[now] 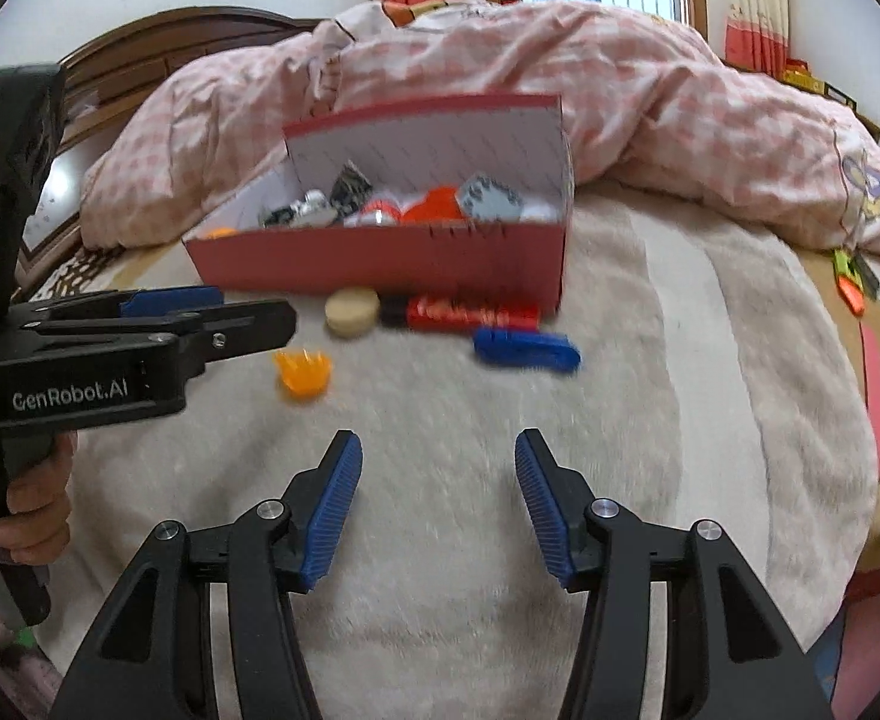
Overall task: Organize objects
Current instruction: 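Withdraw both tools and move the left tool toward the orange jelly piece, then grasp the orange jelly piece with the left tool while the right tool grasps the blue clip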
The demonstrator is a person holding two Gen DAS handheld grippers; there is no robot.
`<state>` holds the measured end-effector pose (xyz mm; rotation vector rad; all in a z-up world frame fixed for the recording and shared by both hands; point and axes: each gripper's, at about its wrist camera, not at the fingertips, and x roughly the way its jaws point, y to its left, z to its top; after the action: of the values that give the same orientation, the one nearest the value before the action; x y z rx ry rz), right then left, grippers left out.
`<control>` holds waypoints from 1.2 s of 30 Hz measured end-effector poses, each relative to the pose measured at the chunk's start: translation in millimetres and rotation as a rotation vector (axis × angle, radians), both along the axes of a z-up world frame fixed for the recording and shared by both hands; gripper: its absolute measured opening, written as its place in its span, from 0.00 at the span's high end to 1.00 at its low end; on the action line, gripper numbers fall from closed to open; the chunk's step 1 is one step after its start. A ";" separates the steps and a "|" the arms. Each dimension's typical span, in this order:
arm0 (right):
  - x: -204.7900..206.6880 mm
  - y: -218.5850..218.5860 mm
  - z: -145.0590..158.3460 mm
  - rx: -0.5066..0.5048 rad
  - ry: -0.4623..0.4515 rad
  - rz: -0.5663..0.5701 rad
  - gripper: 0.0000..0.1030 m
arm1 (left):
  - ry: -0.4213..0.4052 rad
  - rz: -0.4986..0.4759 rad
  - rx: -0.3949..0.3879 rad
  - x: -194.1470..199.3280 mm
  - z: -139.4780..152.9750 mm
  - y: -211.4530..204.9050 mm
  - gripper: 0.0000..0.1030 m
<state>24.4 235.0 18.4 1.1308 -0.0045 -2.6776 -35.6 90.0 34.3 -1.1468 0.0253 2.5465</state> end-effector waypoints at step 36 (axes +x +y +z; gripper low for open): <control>7.5 -16.4 -14.8 0.053 0.038 0.022 0.28 | -0.024 0.043 -0.023 -2.6 -29.6 -5.2 0.66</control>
<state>31.9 218.6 3.6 1.0889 0.0848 -2.6944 -38.2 84.8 4.7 -1.1997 0.0246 2.5763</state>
